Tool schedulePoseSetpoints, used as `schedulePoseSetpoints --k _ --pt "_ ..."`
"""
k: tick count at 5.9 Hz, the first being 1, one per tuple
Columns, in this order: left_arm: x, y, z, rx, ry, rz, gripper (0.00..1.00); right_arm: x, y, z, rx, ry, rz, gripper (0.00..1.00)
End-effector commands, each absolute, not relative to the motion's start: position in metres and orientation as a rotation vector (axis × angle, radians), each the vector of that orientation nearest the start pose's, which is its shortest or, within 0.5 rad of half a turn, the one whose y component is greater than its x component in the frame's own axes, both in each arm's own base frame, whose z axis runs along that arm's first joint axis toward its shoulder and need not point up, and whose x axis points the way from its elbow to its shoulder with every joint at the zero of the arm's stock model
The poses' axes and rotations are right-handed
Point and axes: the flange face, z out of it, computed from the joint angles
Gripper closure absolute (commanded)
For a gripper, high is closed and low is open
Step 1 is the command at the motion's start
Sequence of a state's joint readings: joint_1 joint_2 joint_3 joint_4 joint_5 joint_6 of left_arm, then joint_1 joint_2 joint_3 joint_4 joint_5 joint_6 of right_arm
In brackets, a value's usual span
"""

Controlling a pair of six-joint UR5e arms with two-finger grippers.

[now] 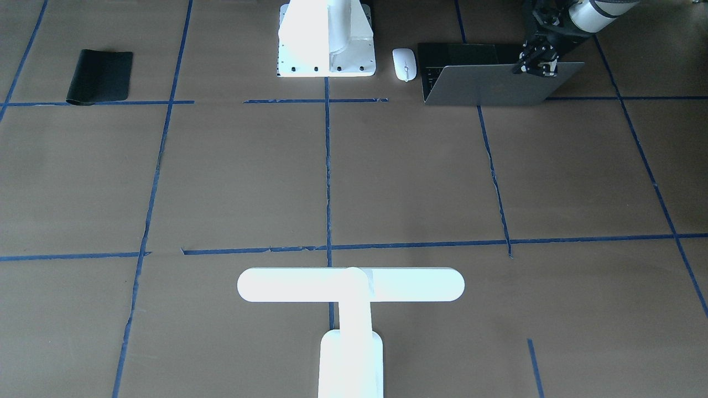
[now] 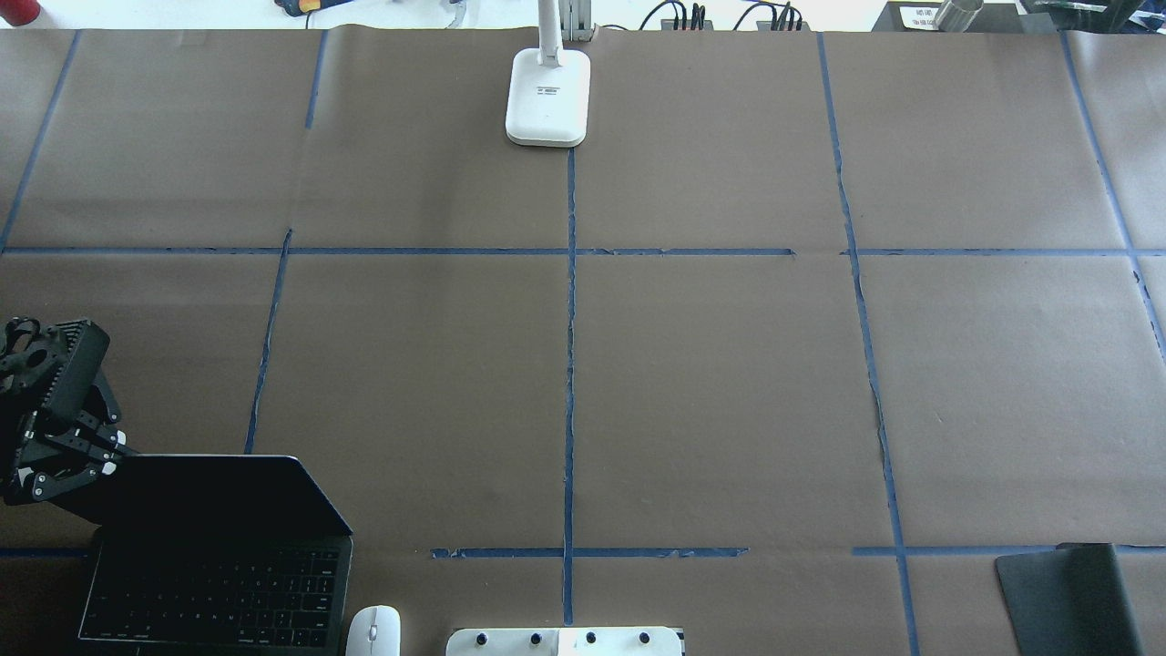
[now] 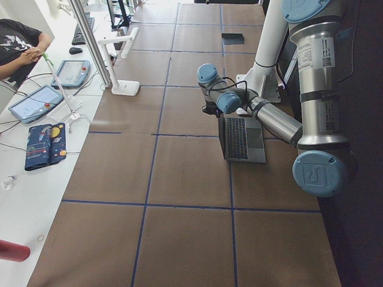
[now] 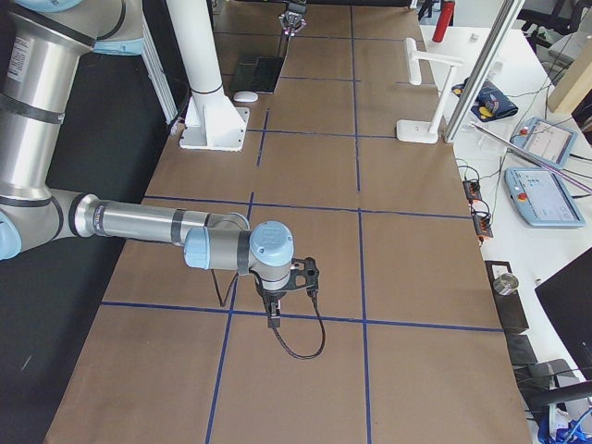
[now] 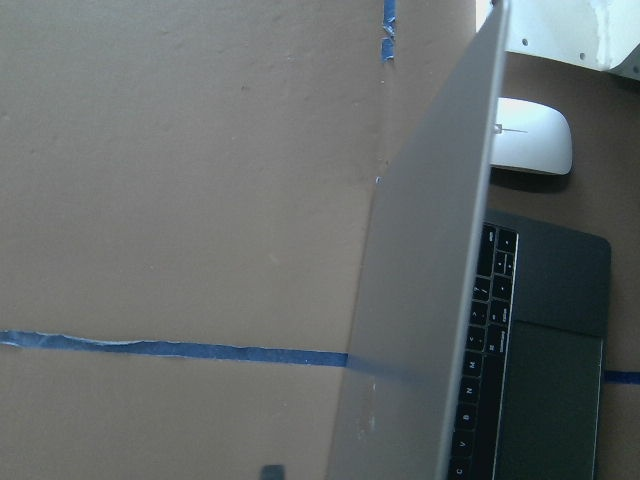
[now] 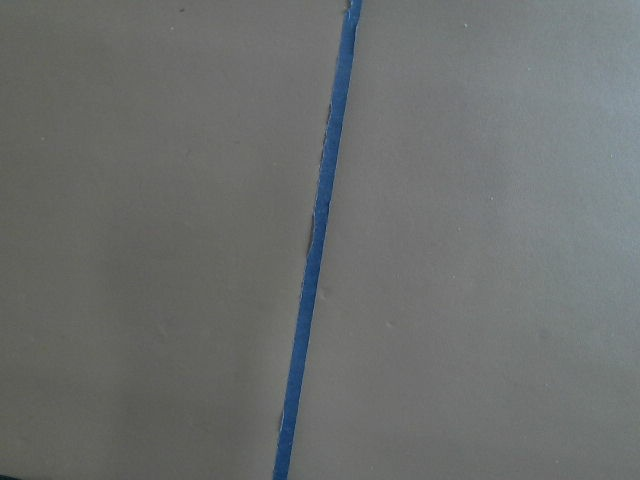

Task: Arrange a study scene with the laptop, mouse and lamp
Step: 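Grasp the dark grey laptop's edge with the left gripper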

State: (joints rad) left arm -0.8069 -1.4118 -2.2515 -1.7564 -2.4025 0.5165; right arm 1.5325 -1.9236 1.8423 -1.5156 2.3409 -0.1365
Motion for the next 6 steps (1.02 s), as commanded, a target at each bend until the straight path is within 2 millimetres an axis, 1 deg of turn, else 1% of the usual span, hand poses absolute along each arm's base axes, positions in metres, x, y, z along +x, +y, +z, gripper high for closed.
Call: schedulePoseSetpoints --k 1,2,3,5,6 --pt "0.228 -0.33 0.363 0.691 0.934 1.512 0.94 0.051 -0.344 0.667 0.012 -0.771 -0.155 0.0" --pt "0.222 -0.337 0.364 0.726 0.906 1.54 0.94 0.051 -0.344 0.667 0.012 -0.77 -0.155 0.0" --pt "0.224 -0.344 0.356 0.752 0.9 1.539 0.94 0.051 -0.344 0.667 0.011 -0.77 -0.152 0.0" --pt "0.234 -0.389 0.348 0.798 0.853 1.505 0.94 0.051 -0.344 0.667 0.011 -0.77 -0.152 0.0" --pt "0.244 -0.412 0.337 0.827 0.823 1.495 0.94 0.051 -0.344 0.667 0.011 -0.768 -0.152 0.0"
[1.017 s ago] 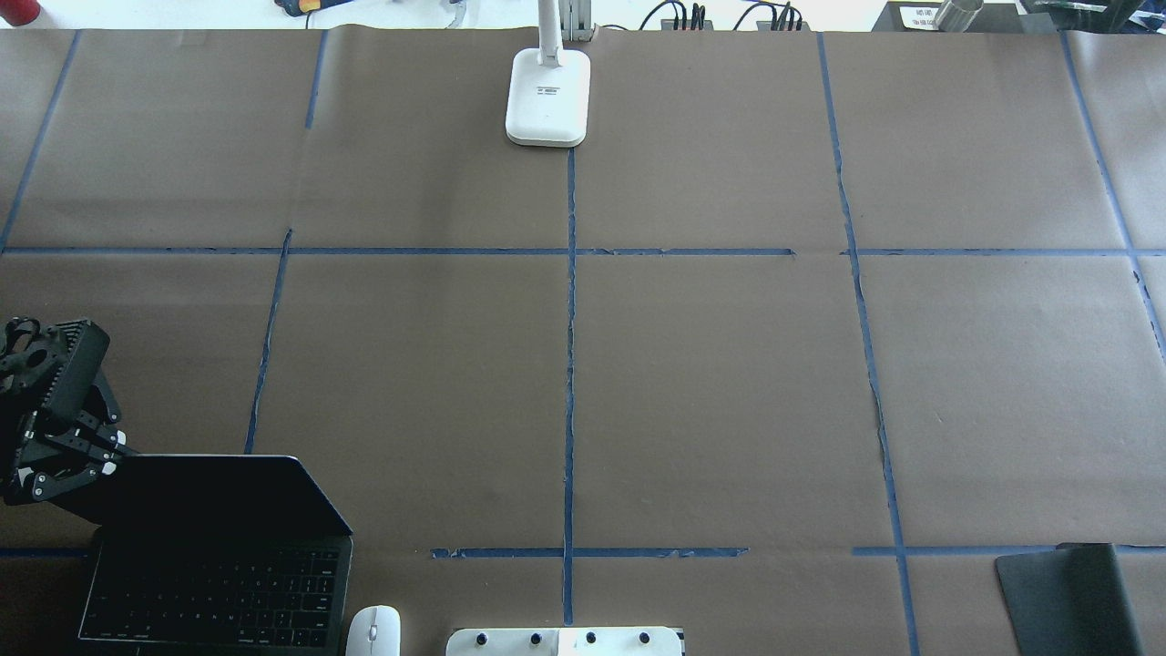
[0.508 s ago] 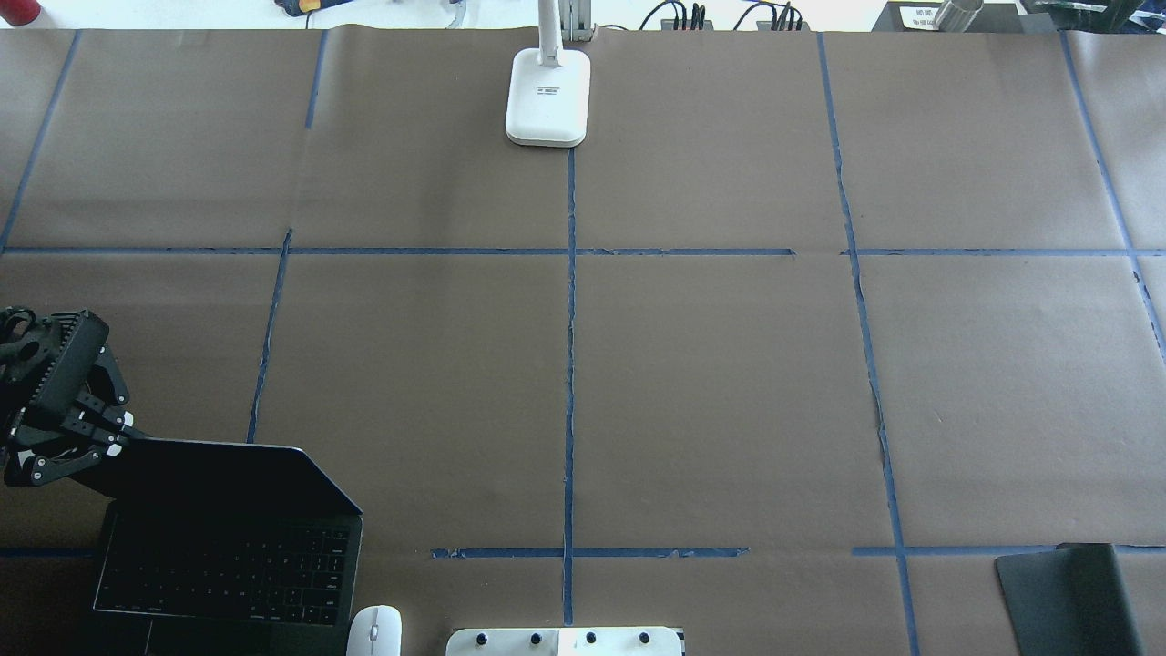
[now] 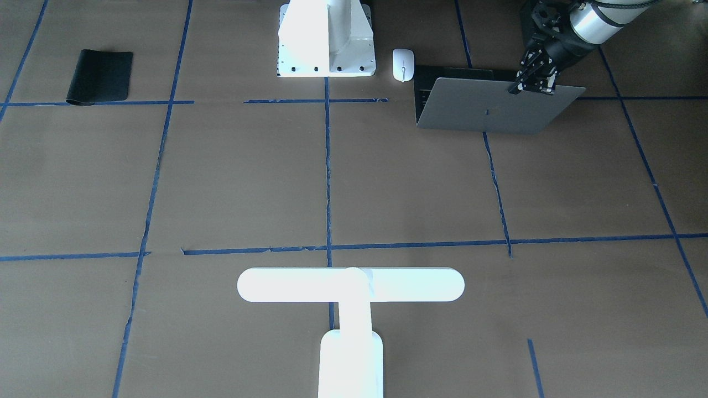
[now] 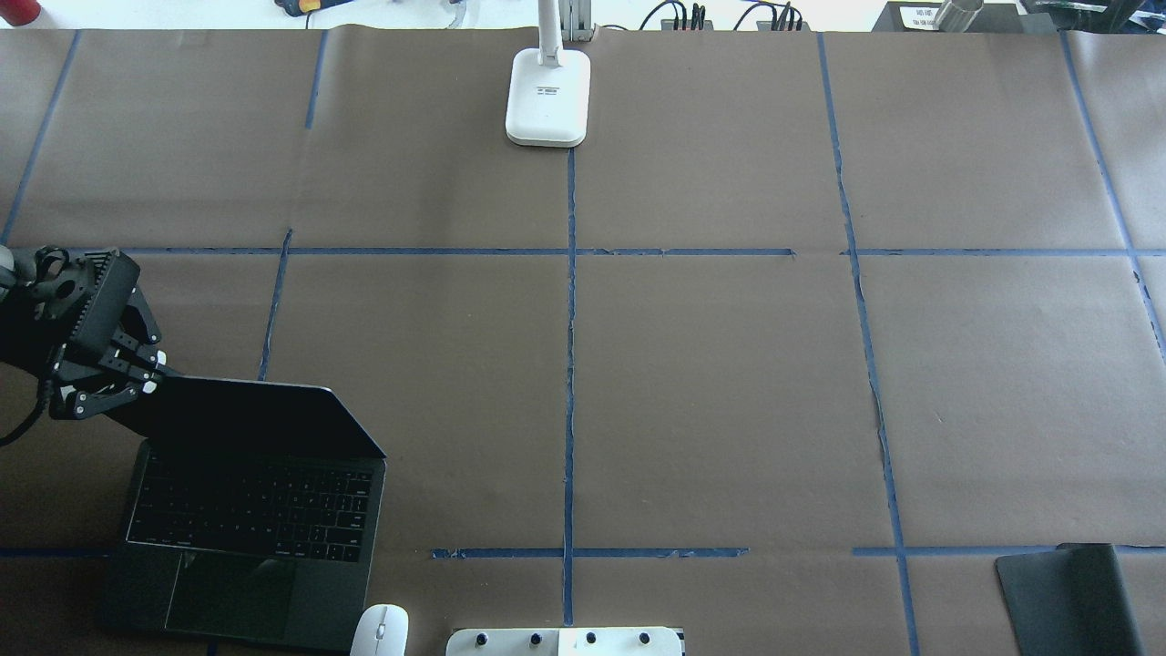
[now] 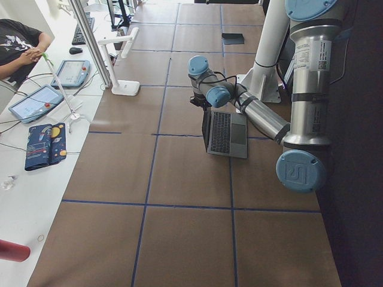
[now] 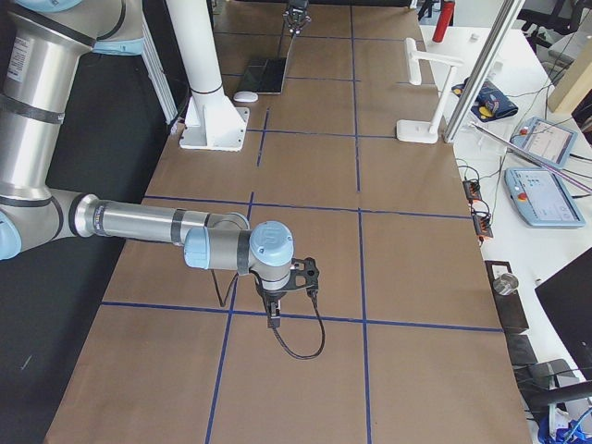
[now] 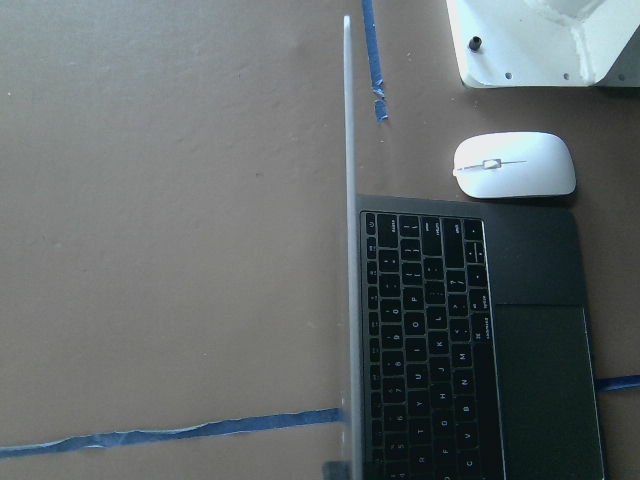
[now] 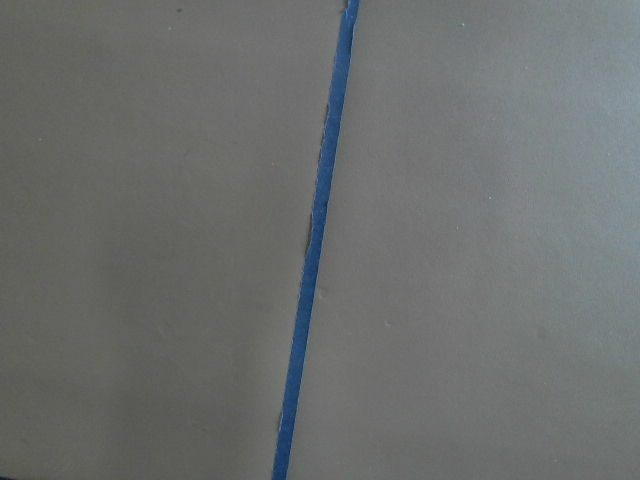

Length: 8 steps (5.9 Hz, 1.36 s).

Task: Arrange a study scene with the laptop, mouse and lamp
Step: 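Grasp the dark grey laptop's edge with the left gripper, then slide the laptop with the left gripper toward the white lamp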

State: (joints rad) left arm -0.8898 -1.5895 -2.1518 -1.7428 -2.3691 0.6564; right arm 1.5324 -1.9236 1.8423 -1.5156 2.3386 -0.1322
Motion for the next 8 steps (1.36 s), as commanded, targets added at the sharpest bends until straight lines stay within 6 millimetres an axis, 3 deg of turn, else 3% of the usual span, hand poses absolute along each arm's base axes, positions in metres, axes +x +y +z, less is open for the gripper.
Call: schedulePoseSetpoints --k 1,3,8 --pt "0.254 -0.441 0.326 0.849 0.811 1.481 0.94 0.051 -0.344 0.668 0.01 -0.767 -0.15 0.0" --pt "0.284 -0.502 0.289 0.895 0.795 1.468 0.94 0.051 -0.344 0.668 0.009 -0.766 -0.148 0.0" --pt "0.343 -0.612 0.185 0.938 0.707 1.429 0.9 0.051 -0.343 0.669 0.003 -0.768 -0.141 0.0"
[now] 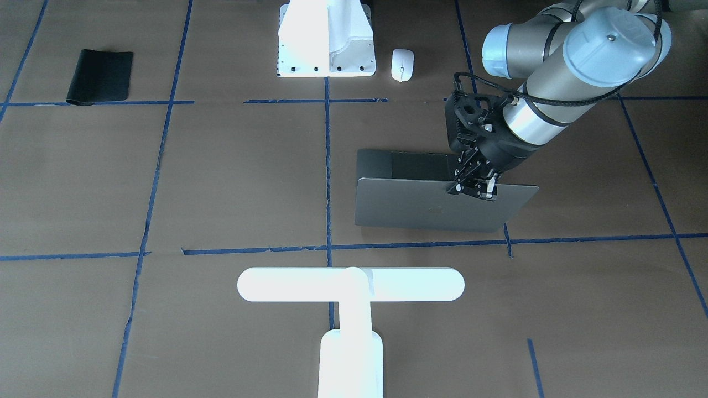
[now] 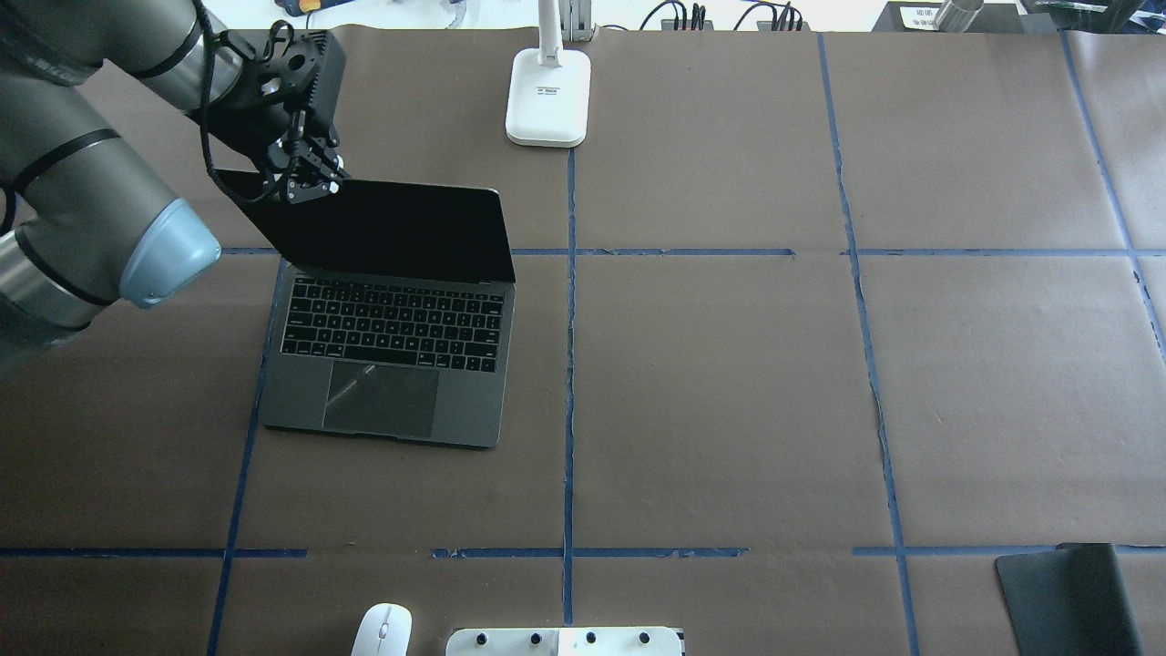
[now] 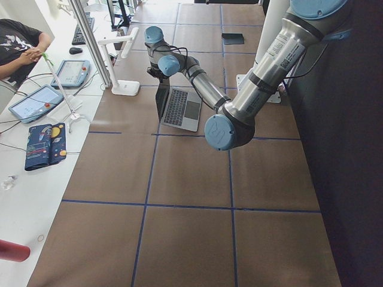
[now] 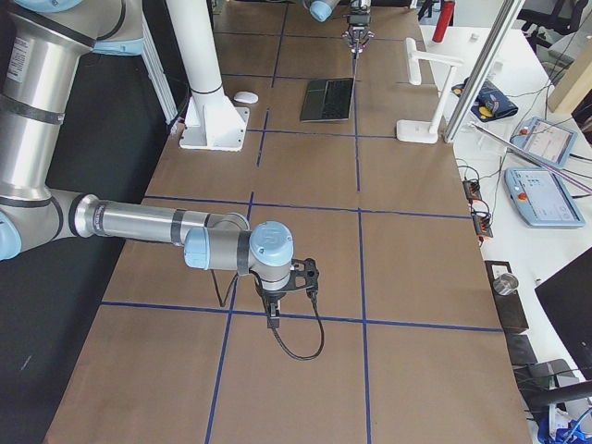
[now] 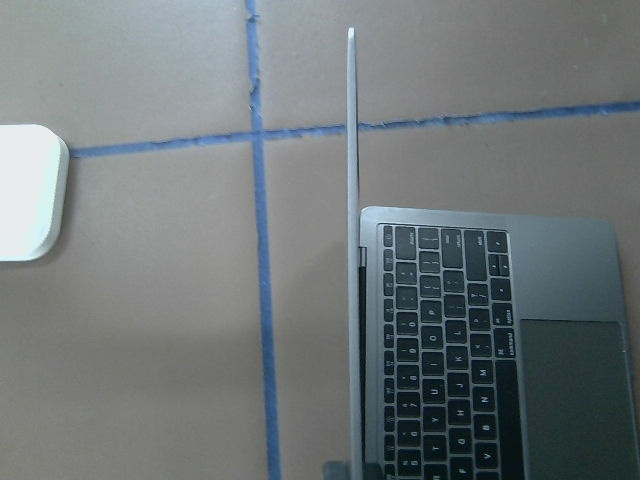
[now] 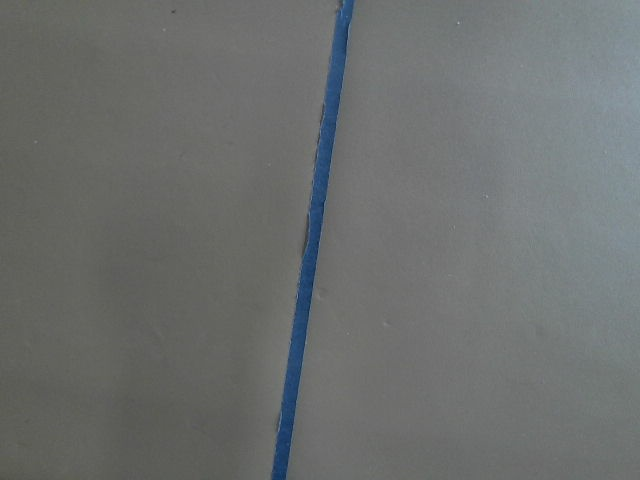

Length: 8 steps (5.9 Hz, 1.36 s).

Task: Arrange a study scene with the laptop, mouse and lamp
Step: 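Slide the laptop with the left gripper toward the white lamp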

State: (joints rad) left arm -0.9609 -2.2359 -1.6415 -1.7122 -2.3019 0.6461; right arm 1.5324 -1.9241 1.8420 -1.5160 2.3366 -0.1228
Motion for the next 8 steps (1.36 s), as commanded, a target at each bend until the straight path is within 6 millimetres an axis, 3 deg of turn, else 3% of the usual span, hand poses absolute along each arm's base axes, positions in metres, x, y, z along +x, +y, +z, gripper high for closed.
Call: schedulePoseSetpoints --k 1,3,5,6,8 --pt "0.352 -0.626 0.182 0.921 0.703 1.426 0.89 0.051 -0.342 0.669 0.003 -0.768 -0.14 0.0" --pt "0.367 -0.656 0.156 0.886 0.692 1.359 0.86 0.051 -0.342 0.67 0.001 -0.767 -0.139 0.0" --pt "0.359 -0.687 0.145 0.869 0.681 1.321 0.83 0.051 -0.342 0.67 0.001 -0.767 -0.138 0.0" --pt "0.362 -0.693 0.149 0.858 0.68 1.32 0.8 0.051 -0.342 0.669 0.001 -0.768 -0.138 0.0" --pt "0.362 -0.694 0.15 0.859 0.679 1.323 0.65 0.051 -0.342 0.669 0.002 -0.768 -0.138 0.0"
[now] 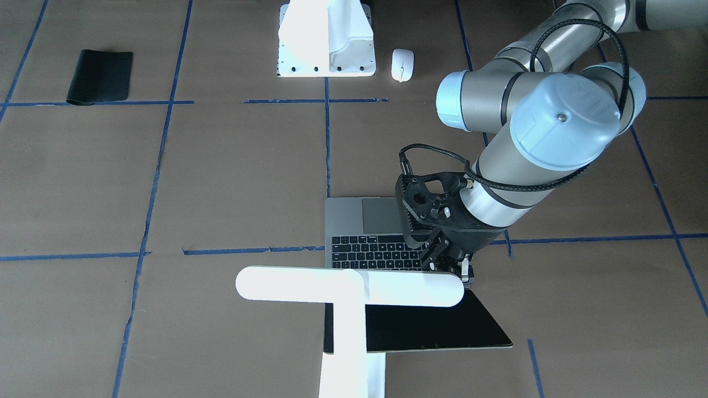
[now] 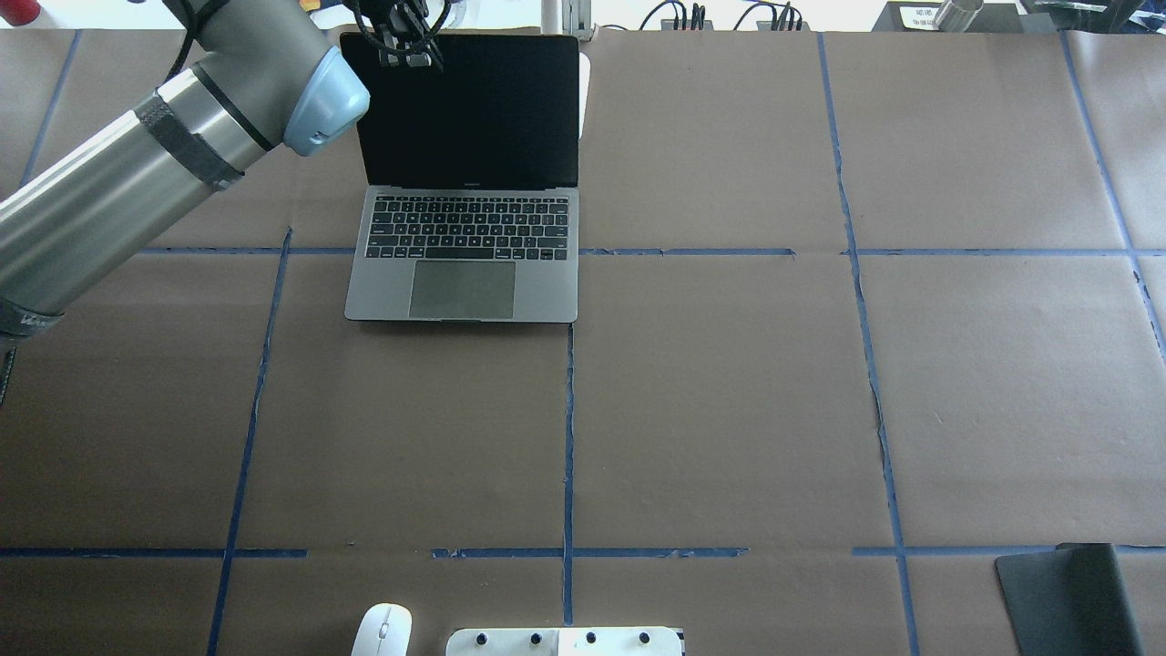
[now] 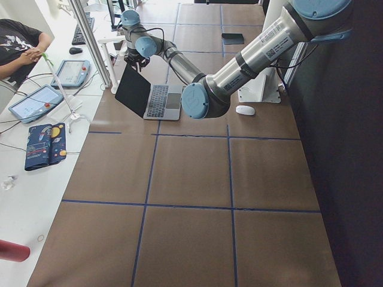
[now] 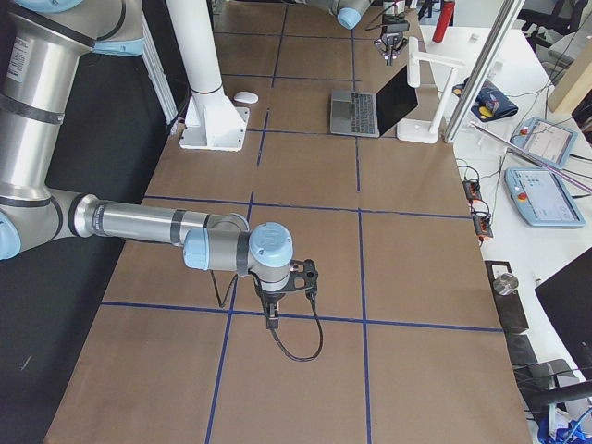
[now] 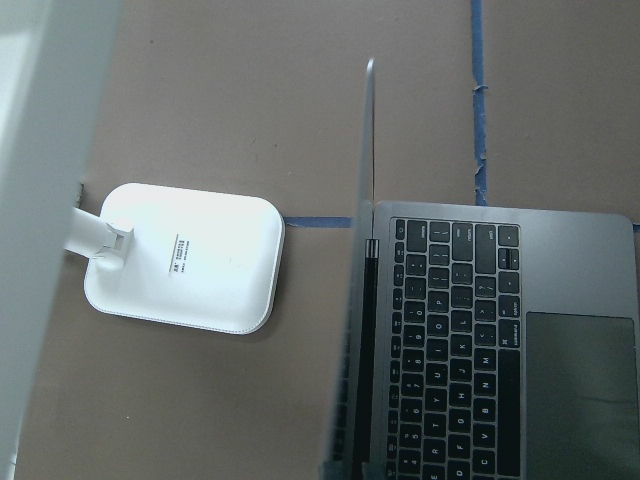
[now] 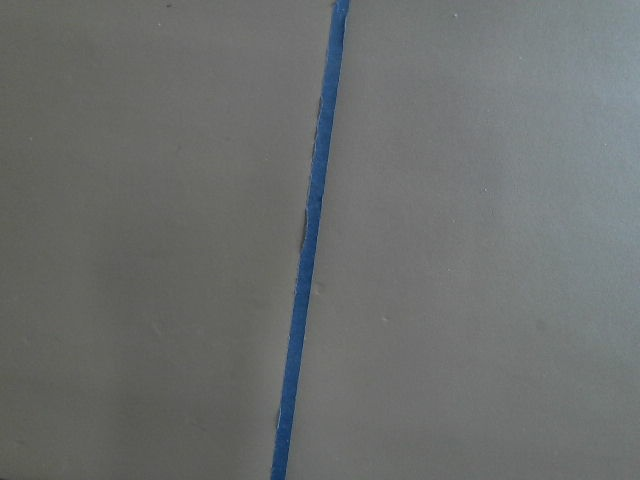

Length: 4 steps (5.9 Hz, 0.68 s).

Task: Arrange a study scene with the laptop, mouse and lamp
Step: 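Slide the laptop with the left gripper toward the white lamp, then release the laptop and withdraw the left gripper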

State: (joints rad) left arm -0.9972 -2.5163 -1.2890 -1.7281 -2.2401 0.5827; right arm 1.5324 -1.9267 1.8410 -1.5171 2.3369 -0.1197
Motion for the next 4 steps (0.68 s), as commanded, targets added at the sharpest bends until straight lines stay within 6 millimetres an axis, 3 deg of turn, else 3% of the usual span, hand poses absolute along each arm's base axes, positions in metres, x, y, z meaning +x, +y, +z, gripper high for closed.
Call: schedulePoseSetpoints --k 1,2,4 --pt "0.352 -0.697 0.151 0.868 0.671 1.316 0.54 0.051 -0.342 0.669 0.002 -0.768 -0.138 0.0" --pt "0.341 -0.685 0.172 0.87 0.669 1.315 0.53 0.051 -0.342 0.669 0.001 -0.77 -0.138 0.0" --pt "0.307 -0.633 0.22 0.887 0.668 1.314 0.53 0.051 -0.342 0.67 0.001 -0.767 -0.138 0.0"
